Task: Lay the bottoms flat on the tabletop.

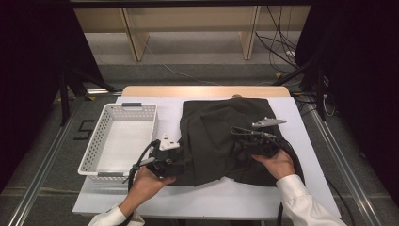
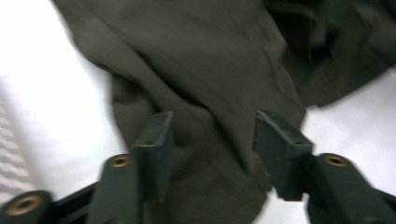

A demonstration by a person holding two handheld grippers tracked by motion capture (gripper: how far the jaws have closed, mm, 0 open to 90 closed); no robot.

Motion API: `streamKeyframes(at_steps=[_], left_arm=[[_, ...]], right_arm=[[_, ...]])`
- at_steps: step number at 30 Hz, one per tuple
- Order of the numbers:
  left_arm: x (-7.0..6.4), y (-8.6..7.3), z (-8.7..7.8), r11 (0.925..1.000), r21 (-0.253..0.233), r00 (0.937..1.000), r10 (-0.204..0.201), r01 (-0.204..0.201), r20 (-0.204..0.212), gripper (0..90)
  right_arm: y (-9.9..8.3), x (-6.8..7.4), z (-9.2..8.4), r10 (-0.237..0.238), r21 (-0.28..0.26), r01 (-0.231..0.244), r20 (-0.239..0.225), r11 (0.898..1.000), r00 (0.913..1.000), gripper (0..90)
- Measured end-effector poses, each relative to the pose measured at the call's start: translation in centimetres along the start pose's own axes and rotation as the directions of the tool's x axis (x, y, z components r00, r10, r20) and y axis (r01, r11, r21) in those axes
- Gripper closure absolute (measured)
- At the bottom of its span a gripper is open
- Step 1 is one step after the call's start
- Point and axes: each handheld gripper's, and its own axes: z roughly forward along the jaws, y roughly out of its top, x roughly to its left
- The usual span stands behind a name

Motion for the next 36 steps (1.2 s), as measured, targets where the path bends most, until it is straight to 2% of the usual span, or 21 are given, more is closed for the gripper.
streamKeyframes(at_steps=[2, 4, 7, 12, 13, 16, 18, 19, 21, 22, 23, 25, 27, 28, 29, 30, 32, 34, 36], left_arm=[[-0.3, -0.4, 1.1, 0.9989, 0.047, 0.9999, 0.01, -0.011, 0.002, 37.0], [-0.4, -0.9, 2.2, 0.9967, 0.082, 1.0, -0.001, 0.001, -0.002, 30.2], [-0.5, -1.7, 3.6, 0.9898, 0.142, 0.9999, 0.006, -0.005, -0.013, 23.2], [-0.4, -2.7, 5.7, 0.9775, 0.209, 0.9991, 0.032, -0.026, -0.029, 22.4], [-0.4, -2.9, 5.9, 0.9765, 0.212, 0.9986, 0.045, -0.038, -0.028, 27.7], [-0.6, -3.3, 6.2, 0.9776, 0.196, 0.9953, 0.087, -0.076, -0.044, 55.7], [-0.7, -3.2, 6.2, 0.9785, 0.19, 0.9952, 0.089, -0.079, -0.042, 74.0], [-0.7, -3.1, 6.2, 0.9791, 0.187, 0.995, 0.09, -0.08, -0.043, 81.5], [-0.5, -3.0, 6.0, 0.9805, 0.178, 0.9948, 0.092, -0.083, -0.043, 88.3], [-0.3, -2.9, 5.8, 0.9813, 0.175, 0.9953, 0.088, -0.08, -0.04, 88.8], [0.0, -2.8, 5.5, 0.9829, 0.166, 0.9952, 0.088, -0.079, -0.044, 89.1], [0.6, -2.5, 4.9, 0.9849, 0.153, 0.9933, 0.092, -0.081, -0.07, 89.3], [1.5, -2.2, 4.4, 0.9884, 0.138, 0.9944, 0.074, -0.063, -0.076, 89.5], [1.7, -2.2, 4.2, 0.99, 0.131, 0.995, 0.064, -0.054, -0.077, 89.5], [1.9, -2.2, 4.1, 0.9903, 0.131, 0.9954, 0.058, -0.048, -0.077, 89.5], [2.1, -2.2, 4.0, 0.991, 0.127, 0.9957, 0.053, -0.044, -0.075, 89.5], [2.3, -2.2, 3.9, 0.9913, 0.125, 0.9956, 0.05, -0.04, -0.079, 89.5], [2.4, -2.2, 4.0, 0.9915, 0.125, 0.9958, 0.046, -0.036, -0.079, 89.5], [2.5, -2.2, 4.2, 0.9909, 0.129, 0.9953, 0.05, -0.039, -0.083, 89.4]], right_arm=[[-0.9, -0.4, -0.1, 0.015, 0.018, -0.015, 0.013, 1.0, 0.9998, 36.9], [-1.8, -1.3, 0.0, 0.052, 0.034, -0.052, 0.021, 0.998, 0.9984, 34.7], [-2.8, -2.4, 0.1, 0.083, 0.055, -0.086, 0.045, 0.995, 0.9955, 32.8], [-4.1, -3.6, -0.2, 0.127, 0.083, -0.13, 0.04, 0.988, 0.9911, 31.7], [-4.4, -3.7, -0.3, 0.135, 0.088, -0.137, 0.038, 0.987, 0.9902, 31.7], [-5.1, -3.5, -0.2, 0.132, 0.108, -0.135, 0.038, 0.985, 0.9906, 31.2], [-5.6, -3.1, 0.4, 0.132, 0.128, -0.133, 0.019, 0.983, 0.9911, 30.5], [-5.9, -2.9, 1.0, 0.123, 0.155, -0.124, 0.019, 0.98, 0.9923, 30.1], [-6.5, -2.3, 2.2, 0.091, 0.213, -0.096, 0.031, 0.972, 0.9954, 31.4], [-6.7, -2.1, 2.6, 0.08, 0.235, -0.088, 0.041, 0.968, 0.9959, 34.5], [-6.8, -2.0, 2.6, 0.063, 0.219, -0.073, 0.055, 0.973, 0.9965, 41.2], [-6.7, -2.3, 2.2, 0.07, 0.208, -0.085, 0.077, 0.975, 0.9946, 67.0], [-6.8, -2.5, 2.2, 0.056, 0.202, -0.074, 0.096, 0.976, 0.9938, 84.0], [-6.7, -2.8, 1.9, 0.05, 0.202, -0.07, 0.101, 0.977, 0.9936, 89.0], [-6.6, -3.1, 1.7, 0.044, 0.194, -0.065, 0.113, 0.979, 0.9926, 89.3], [-6.3, -3.5, 1.2, 0.035, 0.179, -0.061, 0.147, 0.982, 0.9885, 89.6], [-5.8, -4.9, -0.1, 0.03, 0.139, -0.063, 0.226, 0.988, 0.9737, 89.8], [-5.6, -6.6, -1.0, 0.053, 0.1, -0.088, 0.309, 0.991, 0.9494, 89.8], [-5.7, -8.4, -1.3, 0.093, 0.069, -0.127, 0.367, 0.989, 0.9254, 89.7]])
